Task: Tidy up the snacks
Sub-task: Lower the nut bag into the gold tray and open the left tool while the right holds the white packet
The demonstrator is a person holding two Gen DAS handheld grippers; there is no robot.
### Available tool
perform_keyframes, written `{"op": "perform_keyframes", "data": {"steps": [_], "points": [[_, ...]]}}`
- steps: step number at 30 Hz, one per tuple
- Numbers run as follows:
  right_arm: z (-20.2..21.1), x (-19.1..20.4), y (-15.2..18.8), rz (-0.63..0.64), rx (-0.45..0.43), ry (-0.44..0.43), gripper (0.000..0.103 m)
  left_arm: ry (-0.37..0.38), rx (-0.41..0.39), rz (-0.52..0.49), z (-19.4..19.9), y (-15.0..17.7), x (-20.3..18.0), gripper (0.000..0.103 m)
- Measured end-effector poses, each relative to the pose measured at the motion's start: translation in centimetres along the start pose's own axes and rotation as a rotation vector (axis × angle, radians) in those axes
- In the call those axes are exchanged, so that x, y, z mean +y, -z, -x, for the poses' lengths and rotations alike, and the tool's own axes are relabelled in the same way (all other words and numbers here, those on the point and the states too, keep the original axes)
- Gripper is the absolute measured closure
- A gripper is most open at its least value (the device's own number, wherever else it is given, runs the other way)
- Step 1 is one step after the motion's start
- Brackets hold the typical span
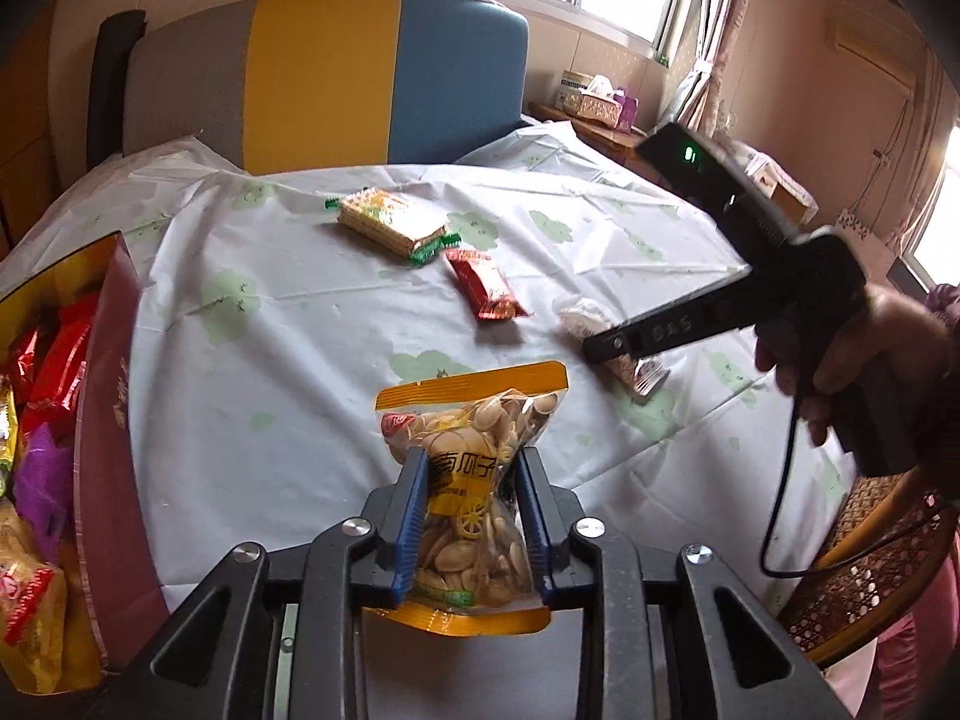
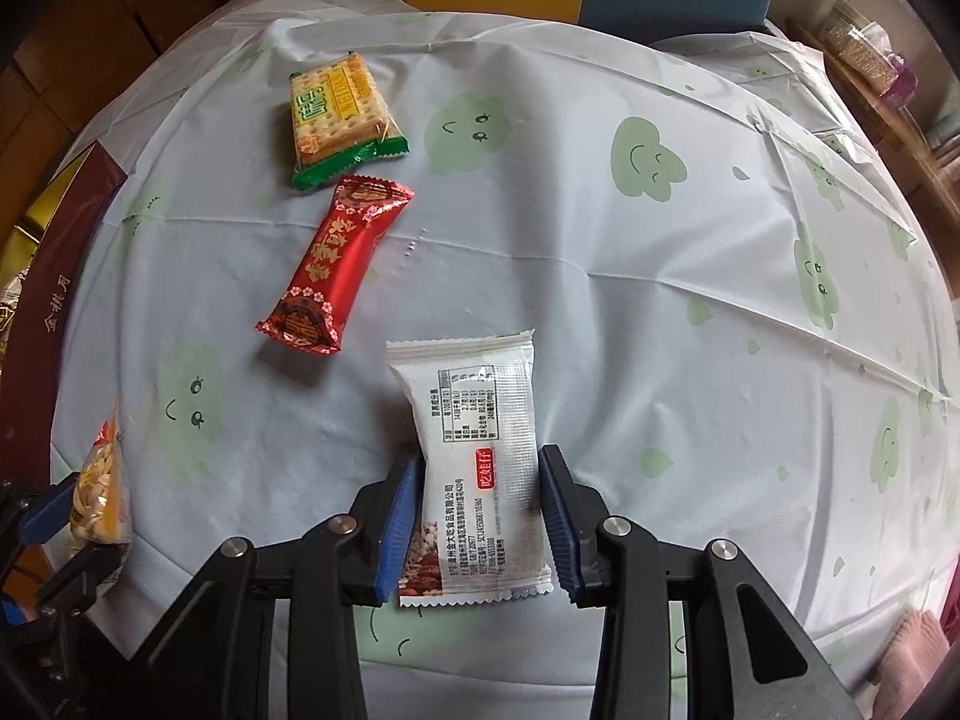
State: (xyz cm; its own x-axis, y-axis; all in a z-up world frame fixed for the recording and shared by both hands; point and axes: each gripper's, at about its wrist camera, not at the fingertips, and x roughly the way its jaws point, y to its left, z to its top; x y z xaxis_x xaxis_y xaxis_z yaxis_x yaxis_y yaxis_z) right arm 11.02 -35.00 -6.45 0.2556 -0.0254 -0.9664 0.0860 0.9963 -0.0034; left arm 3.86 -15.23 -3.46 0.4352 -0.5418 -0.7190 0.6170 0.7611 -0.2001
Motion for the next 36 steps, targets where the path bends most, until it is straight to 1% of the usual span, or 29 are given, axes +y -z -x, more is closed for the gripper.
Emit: {"op": "perform_keyframes", "data": {"steps": [4,7,9,13,16,18,20,21,24,26,27,29,32,36], "points": [[-0.1,0.7,0.2,0.032,-0.010,0.029,0.063,0.004,-0.025,0.000,1.3,-0.5,0.3,0.078],[-0.2,1.2,0.5,0.062,-0.016,0.052,0.063,0.021,-0.028,0.030,1.9,-0.8,0.9,0.079],[-0.1,1.4,0.6,0.069,-0.018,0.056,0.063,0.016,-0.044,0.042,2.7,-1.0,1.2,0.080],[-0.1,1.7,0.8,0.078,-0.019,0.058,0.063,0.016,-0.108,0.084,6.2,-2.1,2.8,0.080],[-0.1,1.7,0.5,0.085,-0.019,0.061,0.063,-0.023,-0.175,0.140,9.9,-3.1,5.7,0.080],[-0.2,1.7,0.3,0.088,-0.019,0.063,0.063,-0.069,-0.209,0.185,12.1,-3.4,8.1,0.080],[-0.1,1.9,0.3,0.090,-0.020,0.066,0.063,-0.134,-0.221,0.257,14.1,-3.2,11.6,0.080],[-0.2,1.9,0.3,0.089,-0.020,0.065,0.063,-0.161,-0.217,0.285,14.7,-3.1,13.0,0.080],[-0.2,2.1,0.3,0.085,-0.018,0.063,0.063,-0.281,-0.194,0.370,16.0,-2.0,17.8,0.080],[-0.1,1.9,0.3,0.086,-0.018,0.064,0.063,-0.347,-0.144,0.437,15.9,-0.9,21.0,0.080],[-0.1,1.8,0.3,0.086,-0.018,0.063,0.063,-0.366,-0.121,0.473,15.7,-0.2,22.4,0.080],[-0.2,1.7,0.3,0.084,-0.018,0.062,0.063,-0.385,-0.081,0.552,15.1,0.9,24.9,0.080],[-0.2,1.7,0.2,0.084,-0.018,0.063,0.063,-0.382,-0.033,0.635,13.8,2.3,27.2,0.080],[-0.2,1.6,0.3,0.082,-0.019,0.062,0.063,-0.387,-0.003,0.684,12.3,3.4,28.5,0.081]]}}
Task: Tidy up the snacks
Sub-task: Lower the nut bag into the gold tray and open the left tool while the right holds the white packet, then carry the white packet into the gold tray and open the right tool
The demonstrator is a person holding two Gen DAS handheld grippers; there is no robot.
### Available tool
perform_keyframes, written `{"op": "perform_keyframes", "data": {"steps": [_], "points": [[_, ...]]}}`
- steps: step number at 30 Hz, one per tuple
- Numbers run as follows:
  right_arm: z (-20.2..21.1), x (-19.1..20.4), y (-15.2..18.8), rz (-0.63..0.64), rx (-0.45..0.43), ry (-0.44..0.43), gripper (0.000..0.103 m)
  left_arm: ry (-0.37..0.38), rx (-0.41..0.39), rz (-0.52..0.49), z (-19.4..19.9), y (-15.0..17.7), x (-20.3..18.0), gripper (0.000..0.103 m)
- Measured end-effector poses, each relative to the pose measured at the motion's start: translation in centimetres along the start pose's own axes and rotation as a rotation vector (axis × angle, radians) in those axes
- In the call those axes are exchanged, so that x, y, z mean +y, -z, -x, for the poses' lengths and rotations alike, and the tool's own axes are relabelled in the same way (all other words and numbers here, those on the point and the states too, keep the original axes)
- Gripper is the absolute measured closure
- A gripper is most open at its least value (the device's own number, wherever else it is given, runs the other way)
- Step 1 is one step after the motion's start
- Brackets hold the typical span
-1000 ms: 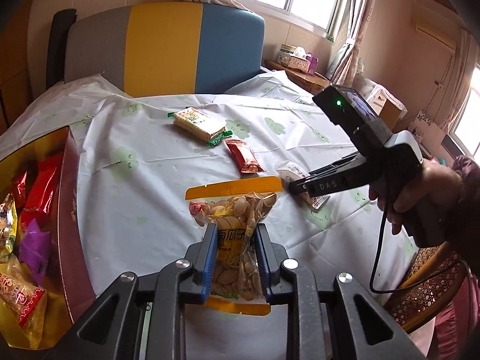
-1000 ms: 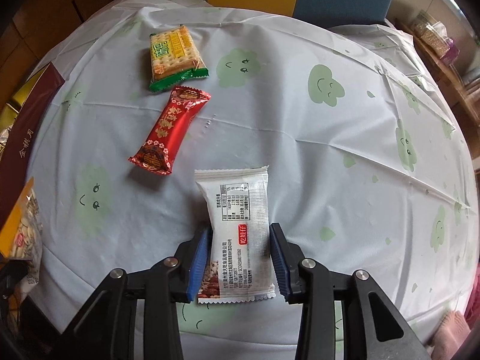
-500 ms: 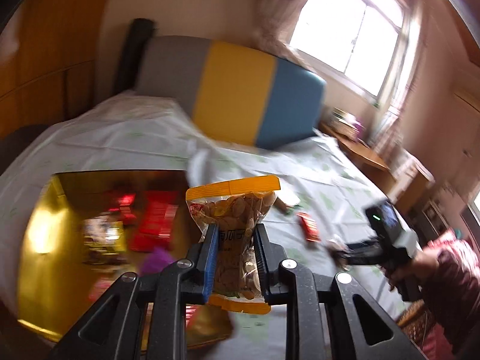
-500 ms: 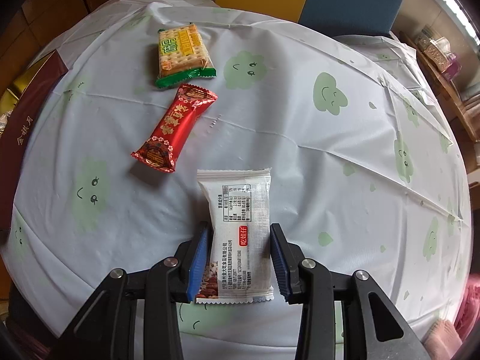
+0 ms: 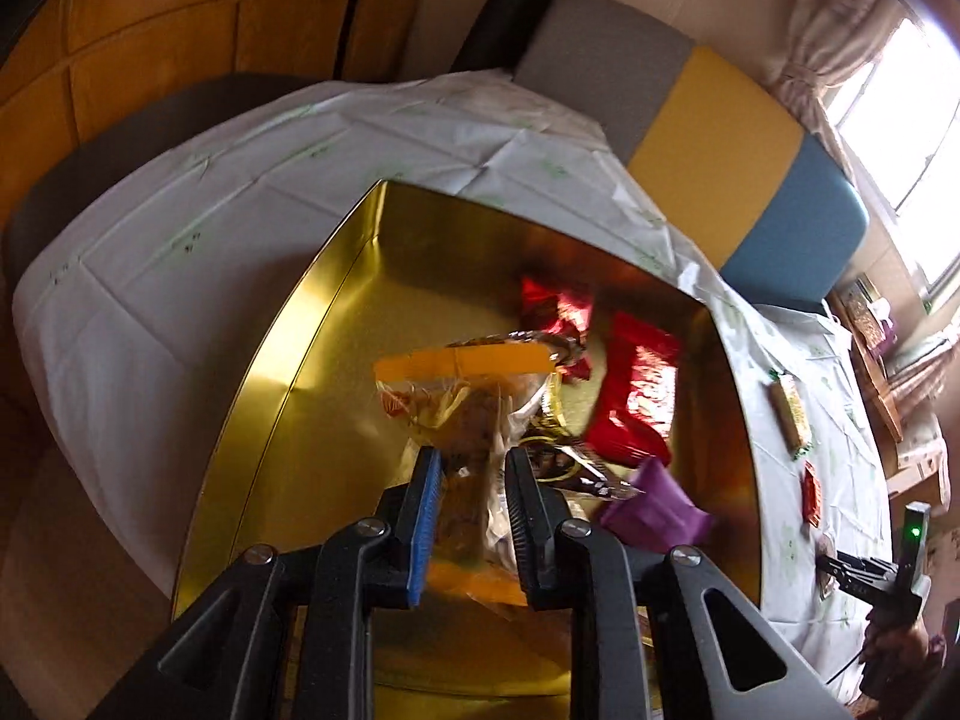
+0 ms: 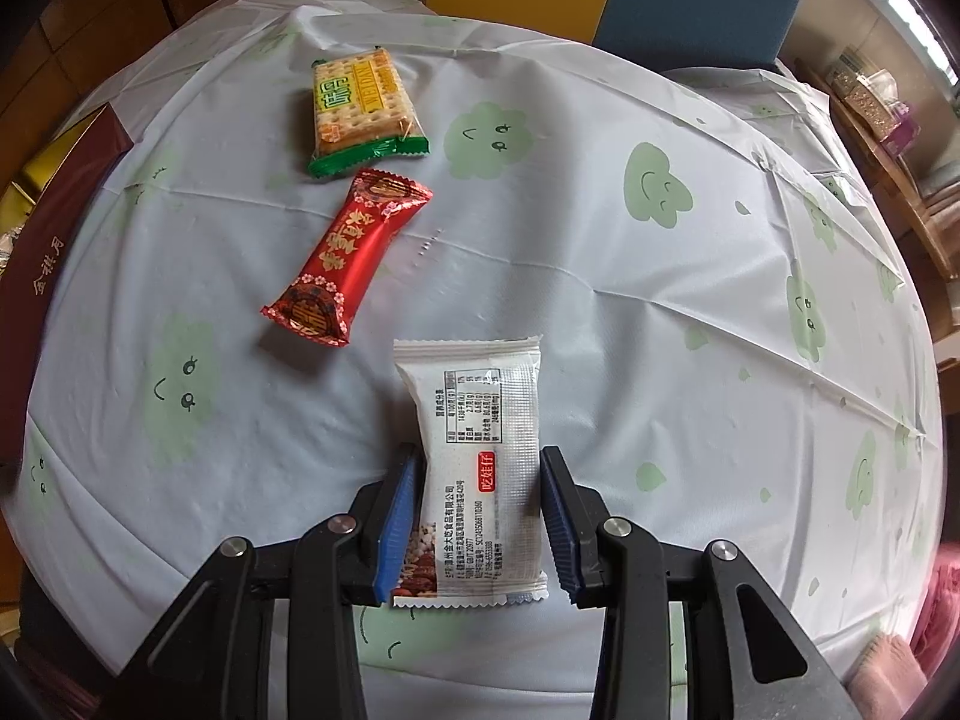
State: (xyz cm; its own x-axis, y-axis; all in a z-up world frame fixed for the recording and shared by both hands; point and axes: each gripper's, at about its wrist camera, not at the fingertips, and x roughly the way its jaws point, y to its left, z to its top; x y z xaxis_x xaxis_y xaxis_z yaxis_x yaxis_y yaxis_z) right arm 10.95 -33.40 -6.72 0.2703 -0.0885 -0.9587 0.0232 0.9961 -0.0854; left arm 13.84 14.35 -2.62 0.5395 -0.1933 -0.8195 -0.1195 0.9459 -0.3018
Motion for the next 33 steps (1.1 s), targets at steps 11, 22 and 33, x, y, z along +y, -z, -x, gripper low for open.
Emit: {"op": "perform_keyframes", "data": {"steps": [11,22,33], "points": [[0.0,0.0,0.0,0.003,0.000,0.002,0.063,-0.056,0.010,-0.003,-0.9,0.5,0.5,0.081],[0.1,0.1,0.1,0.016,-0.004,0.013,0.063,-0.152,-0.145,-0.122,3.3,2.9,-2.2,0.079],[0.3,0.7,0.3,0.034,-0.013,0.022,0.067,-0.173,-0.202,-0.199,5.1,5.1,-4.3,0.078]]}}
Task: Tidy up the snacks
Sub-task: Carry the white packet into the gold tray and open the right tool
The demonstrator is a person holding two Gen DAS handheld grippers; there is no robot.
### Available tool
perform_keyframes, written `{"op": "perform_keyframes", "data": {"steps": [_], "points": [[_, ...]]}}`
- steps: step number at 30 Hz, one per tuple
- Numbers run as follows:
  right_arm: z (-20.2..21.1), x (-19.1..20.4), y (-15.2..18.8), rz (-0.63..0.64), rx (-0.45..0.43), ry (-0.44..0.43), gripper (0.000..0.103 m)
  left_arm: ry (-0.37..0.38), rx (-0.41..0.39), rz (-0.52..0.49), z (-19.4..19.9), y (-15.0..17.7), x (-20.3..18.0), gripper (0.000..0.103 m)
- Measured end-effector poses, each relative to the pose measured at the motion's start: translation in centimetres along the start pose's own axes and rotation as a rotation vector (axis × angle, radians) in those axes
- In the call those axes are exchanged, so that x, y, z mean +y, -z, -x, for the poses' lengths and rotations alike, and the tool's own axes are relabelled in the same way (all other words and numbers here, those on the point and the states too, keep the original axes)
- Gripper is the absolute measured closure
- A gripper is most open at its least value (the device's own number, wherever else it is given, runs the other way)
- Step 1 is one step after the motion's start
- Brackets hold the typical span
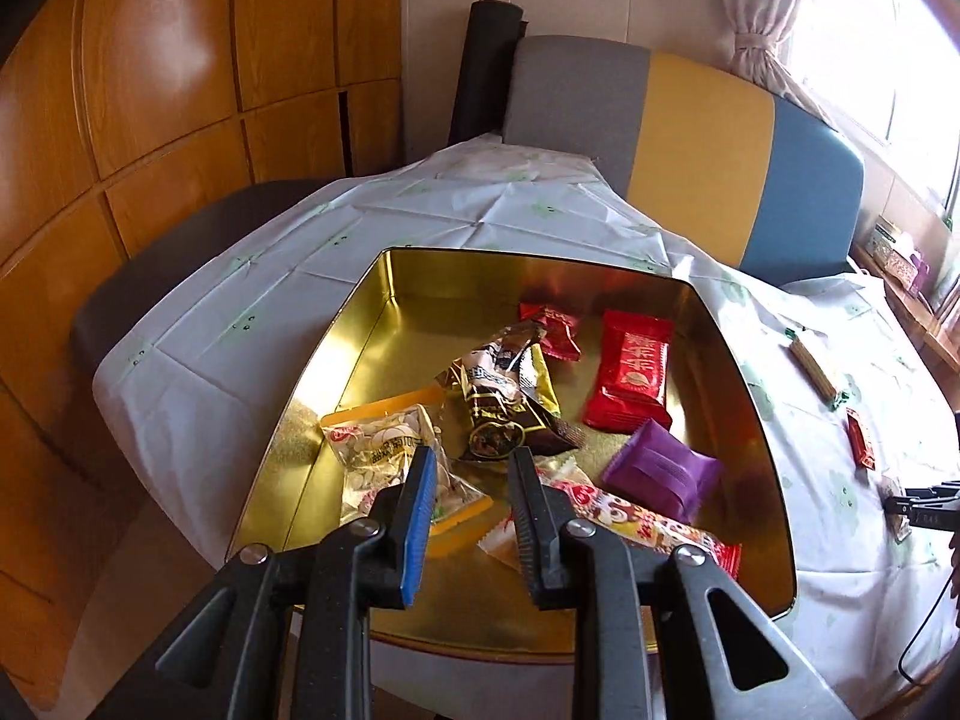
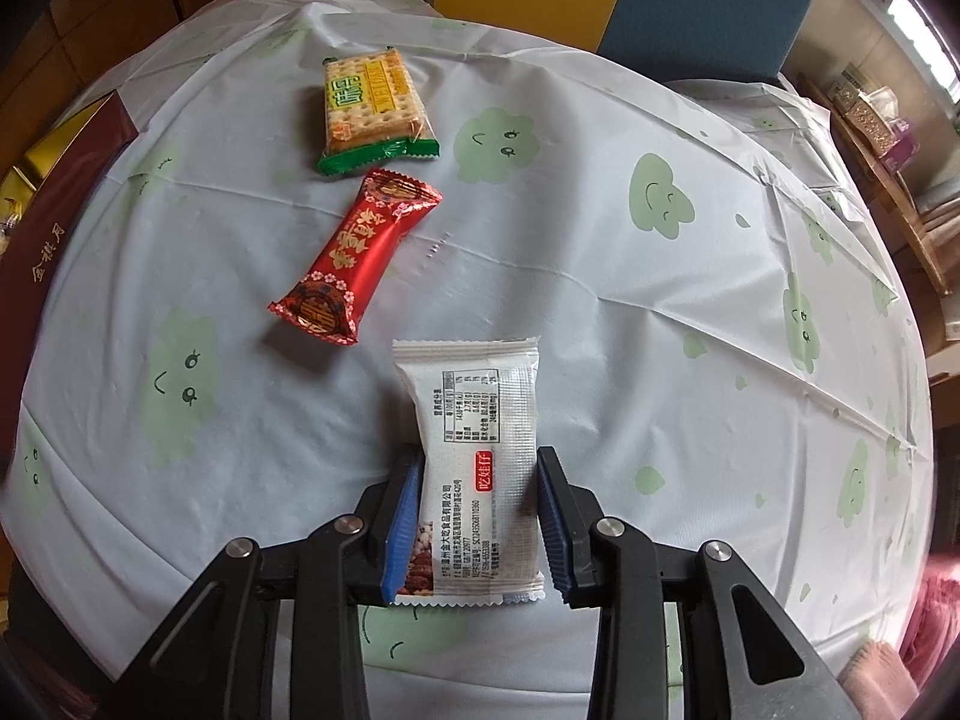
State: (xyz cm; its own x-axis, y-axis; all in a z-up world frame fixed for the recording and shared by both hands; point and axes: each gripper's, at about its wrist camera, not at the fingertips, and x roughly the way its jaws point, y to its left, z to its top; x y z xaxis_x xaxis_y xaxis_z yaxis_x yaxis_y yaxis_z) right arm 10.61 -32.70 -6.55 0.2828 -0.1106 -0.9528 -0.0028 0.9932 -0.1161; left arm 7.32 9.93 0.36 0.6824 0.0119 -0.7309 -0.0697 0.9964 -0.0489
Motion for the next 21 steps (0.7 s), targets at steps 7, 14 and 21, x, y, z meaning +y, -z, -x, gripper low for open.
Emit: {"op": "perform_keyframes", "data": {"steps": [7,14,21], "points": [[0.2,-0.2,-0.2,-0.019,-0.008,-0.009,0.069,-0.005,-0.011,-0.003,0.3,0.4,-0.1,0.078],[1.8,-0.1,-1.2,-0.046,-0.028,-0.053,0.069,-0.011,-0.021,0.005,0.4,0.3,0.7,0.078],[8.2,6.4,-5.0,0.053,-0.170,-0.196,0.069,-0.028,-0.037,0.053,0.5,-0.2,2.5,0.078]]}}
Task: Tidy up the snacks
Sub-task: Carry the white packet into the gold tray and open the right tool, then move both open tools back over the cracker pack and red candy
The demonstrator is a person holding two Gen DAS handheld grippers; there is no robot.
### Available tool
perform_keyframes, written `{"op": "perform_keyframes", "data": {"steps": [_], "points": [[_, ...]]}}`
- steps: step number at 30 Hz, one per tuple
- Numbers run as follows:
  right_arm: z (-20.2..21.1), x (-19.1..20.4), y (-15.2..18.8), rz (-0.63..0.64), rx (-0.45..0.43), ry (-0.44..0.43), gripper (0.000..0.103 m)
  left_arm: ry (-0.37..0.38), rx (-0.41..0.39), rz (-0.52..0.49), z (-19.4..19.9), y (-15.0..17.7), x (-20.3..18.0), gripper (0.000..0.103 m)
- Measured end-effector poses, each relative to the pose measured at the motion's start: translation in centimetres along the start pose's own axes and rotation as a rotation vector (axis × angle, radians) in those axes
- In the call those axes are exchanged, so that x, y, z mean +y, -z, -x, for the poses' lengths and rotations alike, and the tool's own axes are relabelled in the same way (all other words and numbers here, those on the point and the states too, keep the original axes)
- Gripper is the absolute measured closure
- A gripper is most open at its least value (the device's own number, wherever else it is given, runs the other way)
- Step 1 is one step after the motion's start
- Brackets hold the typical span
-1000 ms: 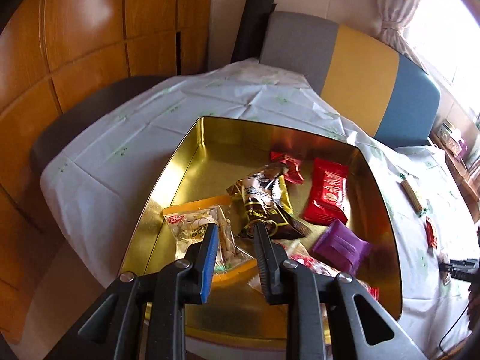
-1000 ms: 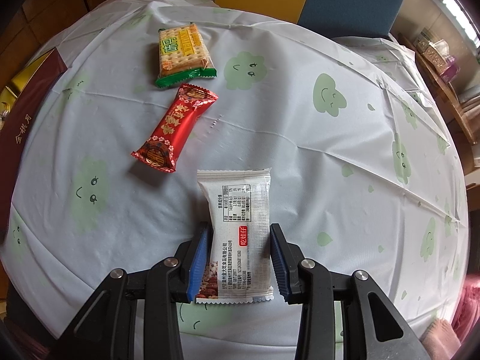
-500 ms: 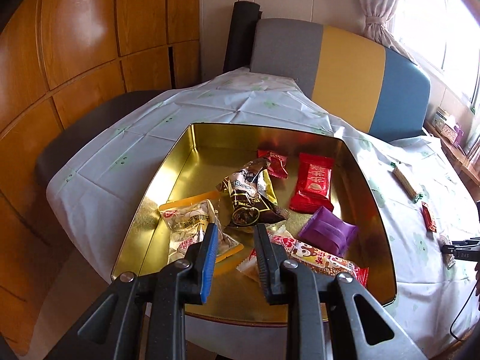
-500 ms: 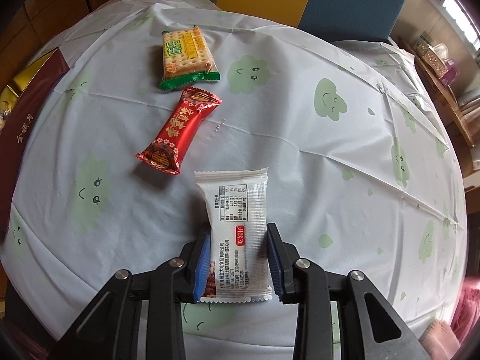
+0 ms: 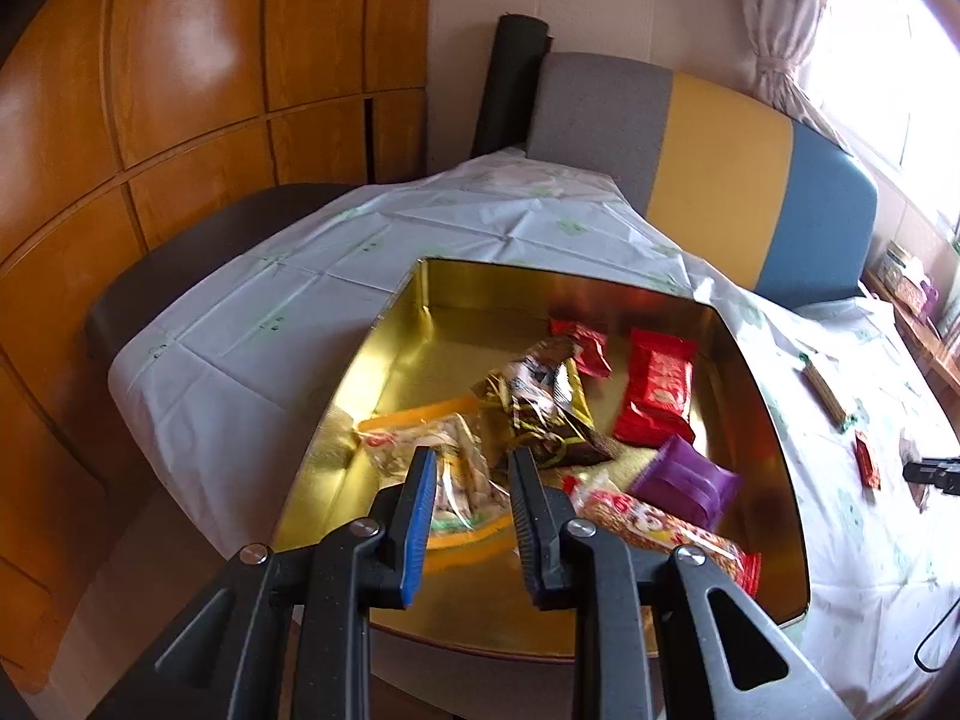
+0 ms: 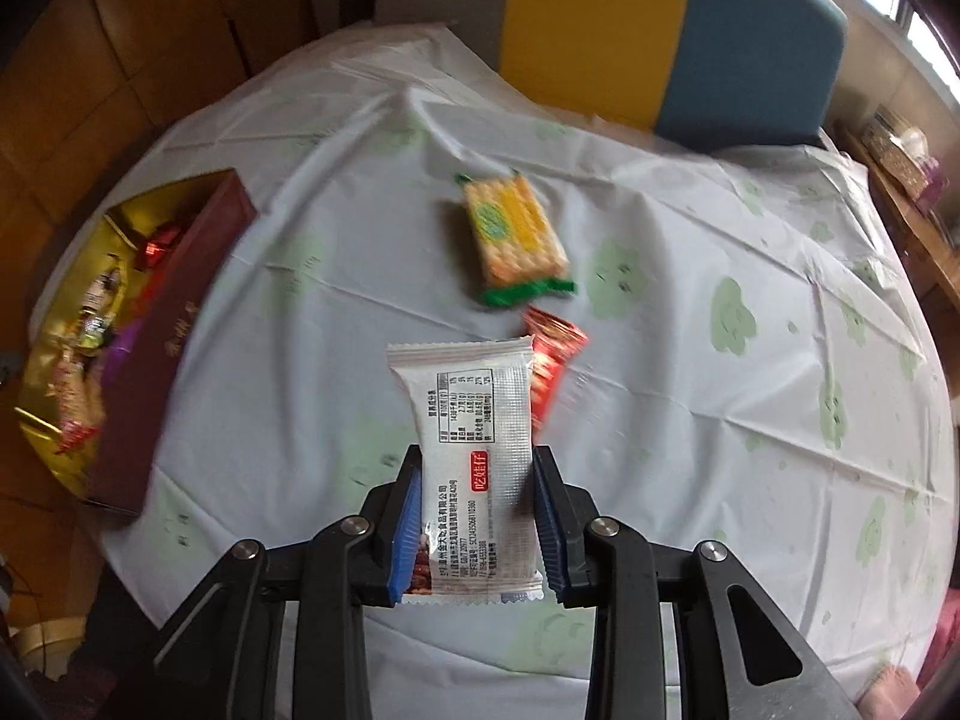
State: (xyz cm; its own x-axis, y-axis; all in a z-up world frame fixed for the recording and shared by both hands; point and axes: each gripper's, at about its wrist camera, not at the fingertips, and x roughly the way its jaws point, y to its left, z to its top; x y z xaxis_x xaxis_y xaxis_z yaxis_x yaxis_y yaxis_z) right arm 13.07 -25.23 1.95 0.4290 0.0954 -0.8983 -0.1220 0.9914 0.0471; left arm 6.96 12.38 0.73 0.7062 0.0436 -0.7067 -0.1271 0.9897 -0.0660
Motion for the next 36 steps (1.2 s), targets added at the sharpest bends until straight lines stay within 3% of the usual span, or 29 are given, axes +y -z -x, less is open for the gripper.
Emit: {"op": "perform_keyframes", "data": {"steps": [4,8,12,17,21,25,31,36], "points": [[1.3,7.2,-2.9,0.081,-0.067,-0.141,0.069,-0.020,-0.018,0.035,0.2,-0.5,1.3,0.078],[0.5,14.4,-4.8,0.174,-0.076,-0.238,0.069,-0.028,-0.024,0.061,0.1,-0.7,2.0,0.078],[-3.1,19.9,-5.5,0.230,-0.016,-0.263,0.069,-0.027,-0.022,0.067,0.0,-0.7,2.3,0.078],[-7.3,23.8,-5.4,0.304,0.060,-0.212,0.068,-0.023,-0.012,0.077,-0.4,-0.6,2.5,0.078],[-9.4,24.6,-4.9,0.331,0.097,-0.168,0.065,-0.022,-0.006,0.082,-0.6,-0.5,2.5,0.078],[-7.7,23.1,-5.0,0.274,0.038,-0.247,0.032,-0.026,-0.010,0.081,-0.6,-0.4,2.4,0.078],[-4.2,20.7,-4.3,0.249,-0.071,-0.262,0.032,-0.022,-0.024,0.061,-0.1,-0.3,1.7,0.078],[-1.8,17.8,-3.2,0.233,-0.140,-0.222,0.032,-0.005,-0.045,0.028,0.7,-0.3,0.7,0.078]]}}
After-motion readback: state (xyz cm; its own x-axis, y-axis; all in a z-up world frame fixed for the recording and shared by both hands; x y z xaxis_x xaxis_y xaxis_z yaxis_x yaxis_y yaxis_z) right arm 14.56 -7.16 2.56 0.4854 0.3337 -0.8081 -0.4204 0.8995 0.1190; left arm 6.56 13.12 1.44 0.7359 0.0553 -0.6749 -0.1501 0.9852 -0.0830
